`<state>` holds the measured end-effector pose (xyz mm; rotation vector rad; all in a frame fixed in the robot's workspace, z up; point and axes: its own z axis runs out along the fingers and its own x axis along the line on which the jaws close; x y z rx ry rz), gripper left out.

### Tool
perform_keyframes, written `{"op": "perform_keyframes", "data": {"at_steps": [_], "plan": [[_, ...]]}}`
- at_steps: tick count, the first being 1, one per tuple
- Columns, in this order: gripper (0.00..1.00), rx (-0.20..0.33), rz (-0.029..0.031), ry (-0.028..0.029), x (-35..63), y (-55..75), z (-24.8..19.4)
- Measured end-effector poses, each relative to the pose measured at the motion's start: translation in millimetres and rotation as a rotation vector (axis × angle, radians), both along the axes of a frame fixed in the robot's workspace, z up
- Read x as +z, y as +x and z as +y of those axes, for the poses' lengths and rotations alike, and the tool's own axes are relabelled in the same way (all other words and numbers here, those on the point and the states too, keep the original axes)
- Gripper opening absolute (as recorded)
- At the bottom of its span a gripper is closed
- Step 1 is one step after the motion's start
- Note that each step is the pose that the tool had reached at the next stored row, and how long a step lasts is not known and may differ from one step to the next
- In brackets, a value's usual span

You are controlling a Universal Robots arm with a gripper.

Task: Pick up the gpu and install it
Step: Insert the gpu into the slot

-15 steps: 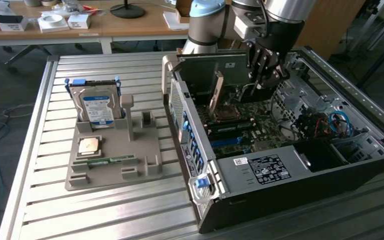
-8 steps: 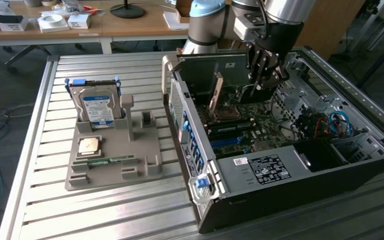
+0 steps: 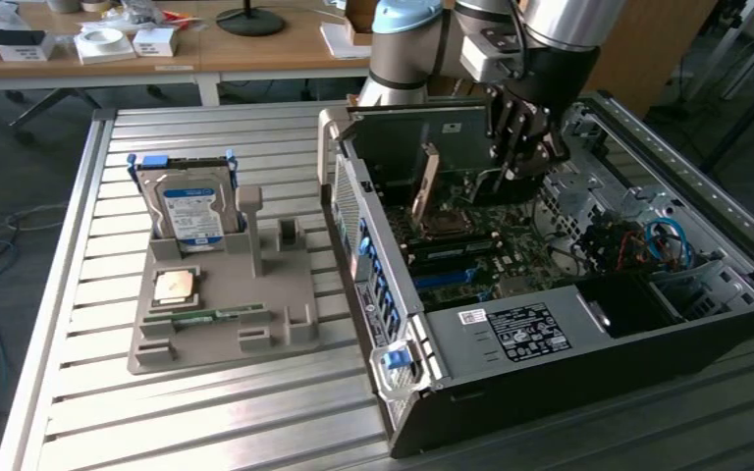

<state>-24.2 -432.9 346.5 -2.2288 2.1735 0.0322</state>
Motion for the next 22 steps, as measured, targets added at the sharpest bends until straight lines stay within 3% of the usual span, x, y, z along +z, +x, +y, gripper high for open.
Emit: {"op": "perform_keyframes", "data": {"at_steps": [6,22], "plan": [[0.26,-0.034,0.0000,0.0001,-0.9,0.1,-2.9],[0.26,-0.057,0.0000,0.0003,-6.6,-0.1,-18.4]]}}
